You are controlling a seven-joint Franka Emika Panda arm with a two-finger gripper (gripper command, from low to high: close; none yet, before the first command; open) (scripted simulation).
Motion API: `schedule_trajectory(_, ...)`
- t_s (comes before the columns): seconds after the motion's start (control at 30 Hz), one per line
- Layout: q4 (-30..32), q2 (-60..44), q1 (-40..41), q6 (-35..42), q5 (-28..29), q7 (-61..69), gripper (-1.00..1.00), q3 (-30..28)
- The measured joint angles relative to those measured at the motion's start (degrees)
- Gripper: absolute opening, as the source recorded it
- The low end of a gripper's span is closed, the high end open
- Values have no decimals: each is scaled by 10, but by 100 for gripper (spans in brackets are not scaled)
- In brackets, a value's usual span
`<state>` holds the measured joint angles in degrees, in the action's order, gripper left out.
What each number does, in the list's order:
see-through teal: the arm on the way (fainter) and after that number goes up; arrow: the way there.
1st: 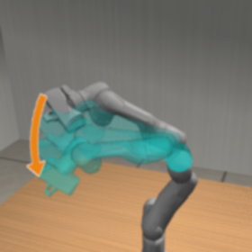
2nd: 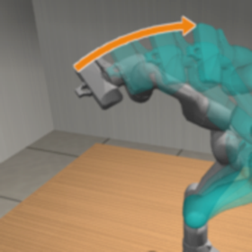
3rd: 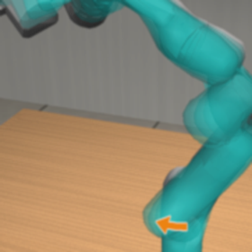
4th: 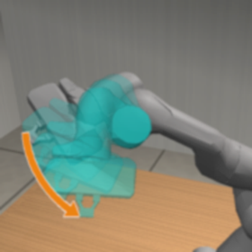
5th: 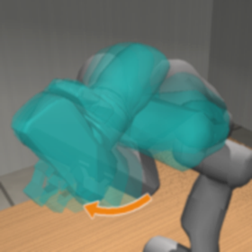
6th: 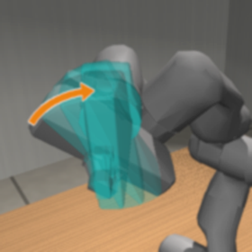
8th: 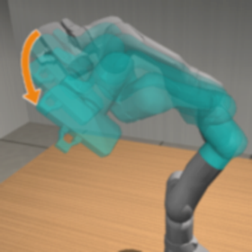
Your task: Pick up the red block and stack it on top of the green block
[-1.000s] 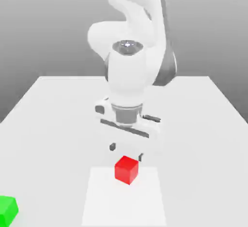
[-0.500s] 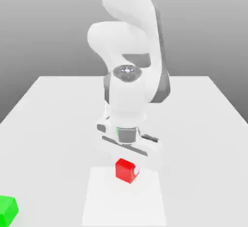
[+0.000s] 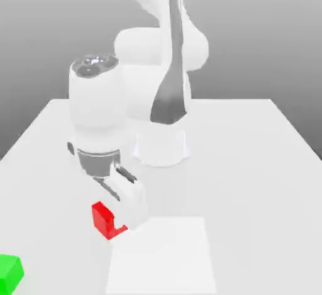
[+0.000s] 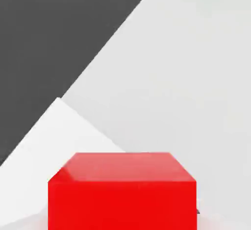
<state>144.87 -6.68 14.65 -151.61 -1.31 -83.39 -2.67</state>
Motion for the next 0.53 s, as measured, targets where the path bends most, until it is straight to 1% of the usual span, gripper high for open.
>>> schedule_trajectory(0.27, -165, -93, 70, 74, -32, -22, -100, -63)
schedule_trajectory(0.4, -187, -169, 87, 22, -55, -11, -100, -58)
schedule_trajectory(0.43, -188, -180, 89, 12, -58, -9, 100, -56)
schedule_trajectory(0.53, -188, -180, 89, 12, -58, -9, 100, -56)
